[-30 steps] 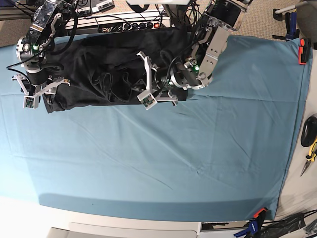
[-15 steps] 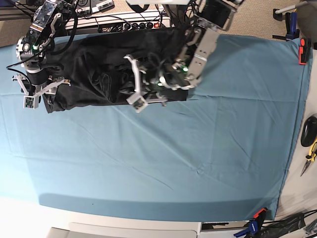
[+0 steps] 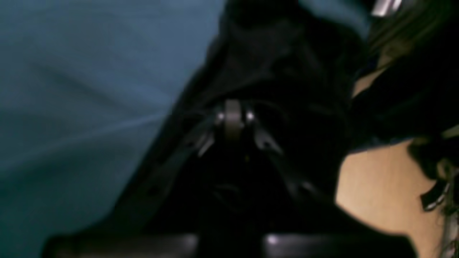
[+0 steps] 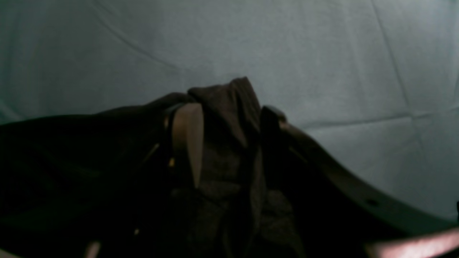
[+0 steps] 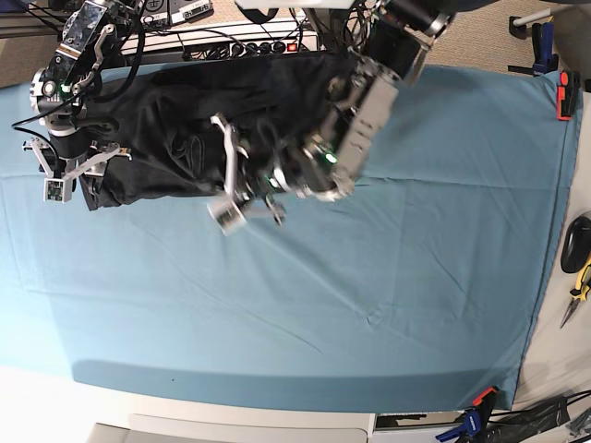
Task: Fold the T-shirt properly
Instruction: 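Open the left gripper and raise it off the folded shirt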
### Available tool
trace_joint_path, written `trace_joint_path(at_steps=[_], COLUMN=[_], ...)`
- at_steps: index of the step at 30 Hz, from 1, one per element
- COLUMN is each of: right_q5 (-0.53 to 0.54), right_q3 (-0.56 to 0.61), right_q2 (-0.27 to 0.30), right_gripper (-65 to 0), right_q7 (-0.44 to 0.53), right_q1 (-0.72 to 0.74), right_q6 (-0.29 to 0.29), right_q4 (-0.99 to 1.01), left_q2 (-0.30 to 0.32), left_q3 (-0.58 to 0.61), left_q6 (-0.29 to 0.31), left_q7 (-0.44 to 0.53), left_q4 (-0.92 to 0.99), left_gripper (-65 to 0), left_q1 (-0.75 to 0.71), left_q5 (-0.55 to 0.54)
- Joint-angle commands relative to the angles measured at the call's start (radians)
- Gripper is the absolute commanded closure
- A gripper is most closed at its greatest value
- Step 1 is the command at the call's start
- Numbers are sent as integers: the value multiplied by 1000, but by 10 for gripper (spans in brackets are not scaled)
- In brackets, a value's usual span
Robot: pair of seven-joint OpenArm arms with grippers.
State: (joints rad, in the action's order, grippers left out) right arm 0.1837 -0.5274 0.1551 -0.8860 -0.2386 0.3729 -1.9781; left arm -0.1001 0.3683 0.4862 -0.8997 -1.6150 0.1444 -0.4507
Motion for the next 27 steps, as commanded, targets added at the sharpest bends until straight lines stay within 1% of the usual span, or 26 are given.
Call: trace_joint_path(at_steps=[1,3,5,6,8,12,14,15,17,20,23,25,27], right_q5=[3,3,3,3,3,3,3,3,3,3,3,3,3], right_q3=[-4,-4,-4,-4,-4,-4,-4,-4,-4,-4,-4,-4,-4], right_q2=[14,14,14,14,14,14,14,14,14,14,14,14,14], right_gripper=[-266,-266,-266,-266,-266,-266,-266,-266,-266,-266,-266,-266,-266], right_q7=[23,23,23,24,24,26,26,26,26,26,26,26,26], right_q1=[6,6,6,6,6,6,6,6,6,6,6,6,6], right_q6=[-3,-3,-3,-3,-3,-3,-3,-3,-3,-3,-3,-3,-3], right_q4=[-15,-15,-15,-15,-15,-15,-15,-15,-15,-15,-15,-15,-15], left_q2=[-13,3,36,55,98,179,206,216,229,231,231,230,230], left_q3=[-27,-79,-111,-121,-132,-131,-131,-131,-131,-131,-130,-130,-129], left_q6=[3,3,3,-5,-47,-53,-57,-70,-87,-103,-113,-114,-133], left_q7=[-13,-61,-86,-98,-111,-130,-129,-127,-122,-117,-84,-78,-72], left_q4=[-27,-40,-50,-60,-87,-168,-209,-227,-248,-253,-253,-253,-253], left_gripper=[0,0,0,0,0,0,0,0,0,0,0,0,0], left_q1=[9,-11,-42,-60,-98,-177,-219,-238,-275,-319,-357,-370,-384], left_q5=[-38,-102,-157,-166,-171,-170,-146,-131,-99,-69,-42,-35,-38])
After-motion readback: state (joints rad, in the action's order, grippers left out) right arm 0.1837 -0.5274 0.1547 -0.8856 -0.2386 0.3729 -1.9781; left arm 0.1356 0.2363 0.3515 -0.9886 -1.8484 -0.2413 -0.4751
